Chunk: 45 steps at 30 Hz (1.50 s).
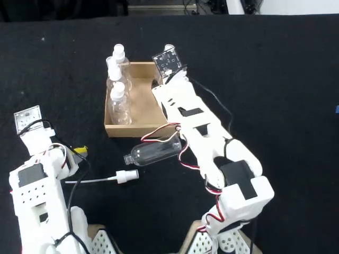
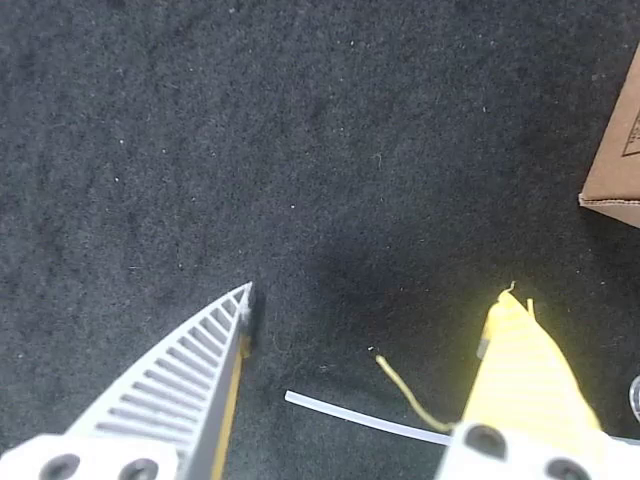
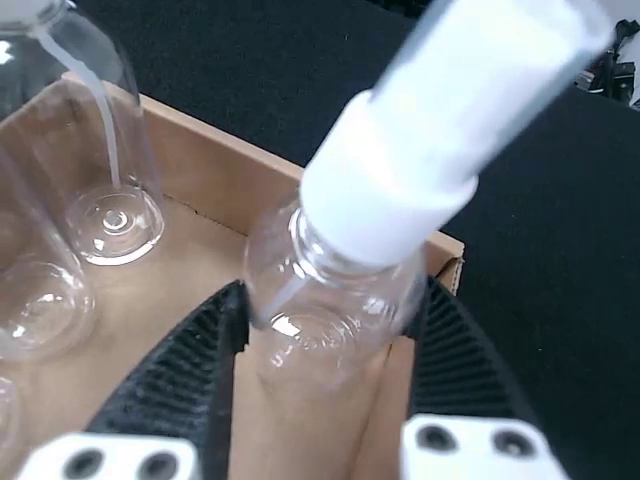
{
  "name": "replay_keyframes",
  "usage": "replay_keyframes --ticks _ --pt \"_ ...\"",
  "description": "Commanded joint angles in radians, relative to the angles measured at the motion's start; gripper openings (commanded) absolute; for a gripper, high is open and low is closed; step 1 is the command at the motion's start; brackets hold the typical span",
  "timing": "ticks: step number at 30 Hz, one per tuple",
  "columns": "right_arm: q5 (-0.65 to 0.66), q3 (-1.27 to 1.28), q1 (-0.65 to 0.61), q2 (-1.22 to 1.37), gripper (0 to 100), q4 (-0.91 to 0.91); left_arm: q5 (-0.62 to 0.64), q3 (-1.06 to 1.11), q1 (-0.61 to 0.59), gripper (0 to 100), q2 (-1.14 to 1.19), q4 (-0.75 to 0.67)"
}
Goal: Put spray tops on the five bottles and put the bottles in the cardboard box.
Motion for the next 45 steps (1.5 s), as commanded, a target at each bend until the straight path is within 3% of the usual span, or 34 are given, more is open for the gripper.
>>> replay_keyframes --ticks 1,4,9,29,37,45 --pt "0.006 -0.053 -0.020 -0.016 16.6 0.008 0.005 -0.004 -0.004 33 -0.018 -0.017" --pt "0.006 -0.054 -0.020 -0.016 18.6 0.008 0.005 -0.004 -0.004 33 -0.018 -0.017" --pt "0.006 -0.039 -0.038 -0.016 31.5 0.009 0.003 -0.004 -0.004 33 -0.018 -0.017" --pt "-0.002 -0.015 -0.018 -0.154 31.5 0.100 0.003 -0.004 -0.004 33 -0.018 -0.017" --pt "-0.003 -0.015 0.005 -0.314 31.2 0.319 0.005 -0.002 -0.007 33 -0.017 -0.017" --pt "0.009 -0.019 0.121 -0.553 31.0 0.767 0.008 0.018 -0.010 33 -0.018 -0.017"
